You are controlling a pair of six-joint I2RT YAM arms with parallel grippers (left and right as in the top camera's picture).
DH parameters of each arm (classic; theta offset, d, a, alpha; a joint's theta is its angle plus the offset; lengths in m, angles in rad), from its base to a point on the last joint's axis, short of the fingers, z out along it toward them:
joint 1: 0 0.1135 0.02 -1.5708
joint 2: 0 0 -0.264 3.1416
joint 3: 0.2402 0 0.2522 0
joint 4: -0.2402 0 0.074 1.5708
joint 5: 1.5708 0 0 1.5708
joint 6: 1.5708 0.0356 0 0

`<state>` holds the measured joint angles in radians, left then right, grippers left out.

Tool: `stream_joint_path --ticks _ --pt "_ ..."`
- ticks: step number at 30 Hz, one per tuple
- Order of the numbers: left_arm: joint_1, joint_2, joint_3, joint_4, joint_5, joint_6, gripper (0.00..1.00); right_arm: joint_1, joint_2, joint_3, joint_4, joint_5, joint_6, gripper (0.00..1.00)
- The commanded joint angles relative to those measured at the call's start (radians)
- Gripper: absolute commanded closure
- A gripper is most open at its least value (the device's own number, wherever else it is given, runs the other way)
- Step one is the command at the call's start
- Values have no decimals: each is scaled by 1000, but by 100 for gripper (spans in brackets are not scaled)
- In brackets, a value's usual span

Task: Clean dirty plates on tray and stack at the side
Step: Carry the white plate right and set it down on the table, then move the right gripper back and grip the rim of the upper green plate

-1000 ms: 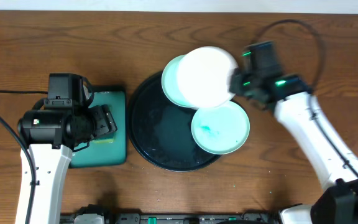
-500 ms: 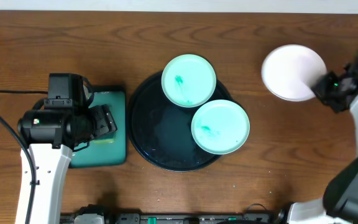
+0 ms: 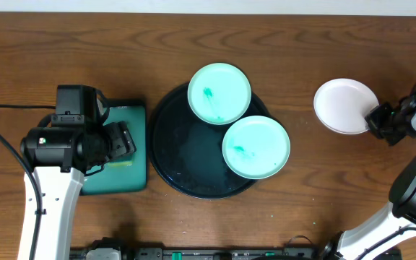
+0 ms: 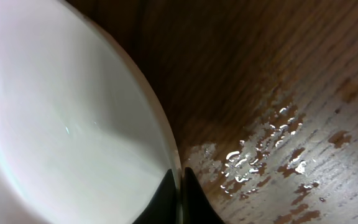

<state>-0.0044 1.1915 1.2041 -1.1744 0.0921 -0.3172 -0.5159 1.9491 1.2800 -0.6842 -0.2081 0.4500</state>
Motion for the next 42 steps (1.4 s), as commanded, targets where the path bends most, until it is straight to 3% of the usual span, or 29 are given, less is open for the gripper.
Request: stream_joint_path --ticks 1,3,6,8,10,13,16,17,20,24,29,42 --pt "-4 6 -10 -3 2 -5 20 2 -7 17 -9 -11 -20 50" --pt "-4 6 -10 -3 2 -5 20 2 -19 26 -37 -17 -37 53" --pt "-4 6 -10 -3 2 -5 20 4 -67 56 -77 -60 -121 70" --pt "-4 6 -10 -3 2 -5 20 14 -138 90 -116 -93 -208 72" --pt "-4 6 -10 -3 2 -5 20 29 -216 117 -135 -148 -266 68" --pt "-4 6 -10 -3 2 -5 20 64 -343 129 -126 -245 -307 52" --pt "-4 6 -10 -2 2 -5 20 123 -456 129 -111 -286 -310 71" --pt "-4 6 -10 -2 2 -5 20 151 -486 129 -105 -314 -336 67" --pt "-4 6 -10 -2 2 -5 20 227 -516 129 -121 -381 -452 27" --pt "-4 6 -10 -2 2 -5 20 355 -471 123 -113 -335 -489 32" --pt "-4 6 -10 -2 2 -5 20 515 -297 123 25 -320 -475 32" --pt "-4 6 -10 -3 2 -5 20 703 51 123 416 -332 -394 28"
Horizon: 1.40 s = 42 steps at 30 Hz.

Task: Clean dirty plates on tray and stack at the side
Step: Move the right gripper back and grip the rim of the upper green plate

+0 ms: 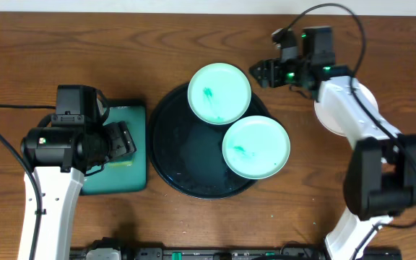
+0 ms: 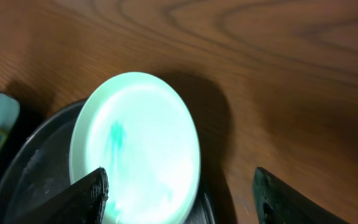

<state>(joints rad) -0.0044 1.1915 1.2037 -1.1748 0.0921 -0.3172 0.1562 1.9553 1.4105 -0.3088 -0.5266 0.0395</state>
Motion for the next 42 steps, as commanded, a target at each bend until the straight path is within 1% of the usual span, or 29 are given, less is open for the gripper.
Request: stream_joint_path --ticks 1,6,11,13,15,20,21,22,26,28,35,36,39,41,42 --pt "-4 6 -9 -2 2 -5 20 38 60 -7 58 -13 23 28" --pt "-4 6 -9 -2 2 -5 20 71 137 -7 127 -10 62 28" --pt "-4 6 -9 -6 2 -5 20 86 191 -7 175 111 137 29" --pt "-4 6 -9 -11 2 -5 20 86 200 -7 194 124 148 29" --pt "-4 6 -9 -11 2 -5 20 88 205 -7 210 123 148 32" --pt "-4 6 -9 -10 2 -5 20 100 214 -7 216 162 186 51" --pt "-4 6 -9 -10 2 -5 20 101 214 -7 216 164 190 56" --pt "-4 6 -9 -10 2 -5 20 101 214 -7 216 164 202 64" --pt "-4 6 -9 -11 2 -5 20 101 214 -7 214 164 230 67" --pt "-4 6 -9 -11 2 -5 20 101 214 -7 211 164 234 72" --pt "-4 6 -9 -11 2 -5 20 111 229 -7 188 171 254 79" --pt "-4 6 -9 -11 2 -5 20 113 229 -7 185 171 254 82" --pt "-4 6 -9 -11 2 -5 20 113 229 -7 182 171 270 95" --pt "-4 6 -9 -11 2 -5 20 113 229 -7 182 171 285 99" --pt "-4 6 -9 -11 2 -5 20 113 229 -7 181 171 290 99"
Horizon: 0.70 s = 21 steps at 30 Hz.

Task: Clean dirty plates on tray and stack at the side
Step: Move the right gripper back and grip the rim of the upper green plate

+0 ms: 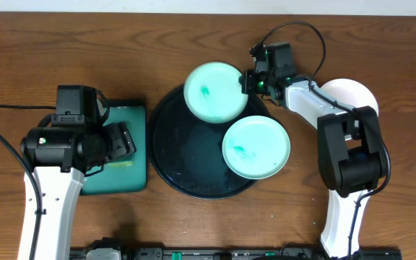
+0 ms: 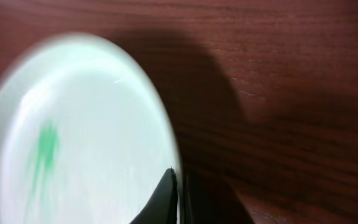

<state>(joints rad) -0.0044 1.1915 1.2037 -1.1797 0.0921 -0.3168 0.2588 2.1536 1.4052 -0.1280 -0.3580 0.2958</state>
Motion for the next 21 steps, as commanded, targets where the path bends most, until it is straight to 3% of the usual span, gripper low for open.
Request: stream_joint_path --ticks 1,13,21 --pt "-4 6 -9 -6 2 -5 20 11 31 -2 -3 2 34 99" --pt "-4 6 -9 -5 2 -6 20 30 -46 -2 -118 -130 16 99" --pt "-4 6 -9 -13 2 -6 20 109 -110 -2 -316 -60 56 99"
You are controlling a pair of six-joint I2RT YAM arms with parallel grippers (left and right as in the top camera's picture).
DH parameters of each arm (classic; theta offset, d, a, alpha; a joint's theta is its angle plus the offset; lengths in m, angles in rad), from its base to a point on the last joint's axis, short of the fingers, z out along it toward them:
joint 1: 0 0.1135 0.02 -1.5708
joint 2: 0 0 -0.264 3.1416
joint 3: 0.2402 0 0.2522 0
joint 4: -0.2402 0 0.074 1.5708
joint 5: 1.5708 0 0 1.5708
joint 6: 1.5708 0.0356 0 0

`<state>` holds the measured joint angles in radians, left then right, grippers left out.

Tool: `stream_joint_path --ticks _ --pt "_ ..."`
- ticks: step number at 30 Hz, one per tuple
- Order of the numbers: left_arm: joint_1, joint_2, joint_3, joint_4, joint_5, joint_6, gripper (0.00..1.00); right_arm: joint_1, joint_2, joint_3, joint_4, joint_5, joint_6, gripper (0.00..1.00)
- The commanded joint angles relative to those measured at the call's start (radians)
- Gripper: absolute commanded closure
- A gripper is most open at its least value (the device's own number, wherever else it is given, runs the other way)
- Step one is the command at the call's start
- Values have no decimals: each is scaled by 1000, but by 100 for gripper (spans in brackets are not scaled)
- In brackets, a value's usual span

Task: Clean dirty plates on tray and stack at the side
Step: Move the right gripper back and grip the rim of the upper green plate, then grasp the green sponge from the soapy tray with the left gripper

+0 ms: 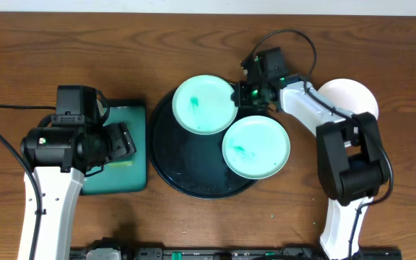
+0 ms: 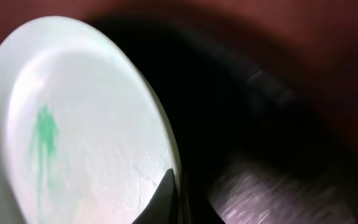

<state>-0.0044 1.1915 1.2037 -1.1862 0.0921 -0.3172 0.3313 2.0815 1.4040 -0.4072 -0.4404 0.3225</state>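
Observation:
Two mint-green plates with green smears are over the round dark tray (image 1: pixel 186 166). My right gripper (image 1: pixel 241 95) is shut on the right rim of the upper plate (image 1: pixel 203 105), pinching its edge (image 2: pixel 173 168) between the fingers. The second dirty plate (image 1: pixel 256 146) lies at the tray's right side. A clean white plate (image 1: pixel 352 95) sits on the table at the far right, partly under the right arm. My left gripper (image 1: pixel 125 139) hovers over the green sponge pad (image 1: pixel 121 173); its jaws do not show clearly.
The green pad lies left of the tray under the left arm. Bare wooden table (image 1: pixel 85 50) stretches along the back and the front. A cable loops above the right arm.
My right gripper has moved left and slightly forward with the upper green plate, which now sits further over the tray's middle. The left arm has not moved.
My right gripper was shut on the white plate's rim at the far right. Then it stood open near the upper green plate, the white plate left on the table. Then it was shut on that plate's rim, and now holds it further left over the tray.

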Motion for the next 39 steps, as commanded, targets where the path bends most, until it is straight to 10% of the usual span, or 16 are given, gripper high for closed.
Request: stream_joint_path --ticks 1,22,30,39 --pt "-4 6 -9 -6 2 -7 20 46 -34 -1 -59 52 34 99" --pt "-4 126 -9 19 1 -53 21 68 9 -1 -32 287 62 99" --pt "-3 285 -9 82 -71 -16 50 69 43 -1 -54 282 28 99" --pt "45 483 -9 176 -108 -7 50 69 43 -1 -69 270 11 99"
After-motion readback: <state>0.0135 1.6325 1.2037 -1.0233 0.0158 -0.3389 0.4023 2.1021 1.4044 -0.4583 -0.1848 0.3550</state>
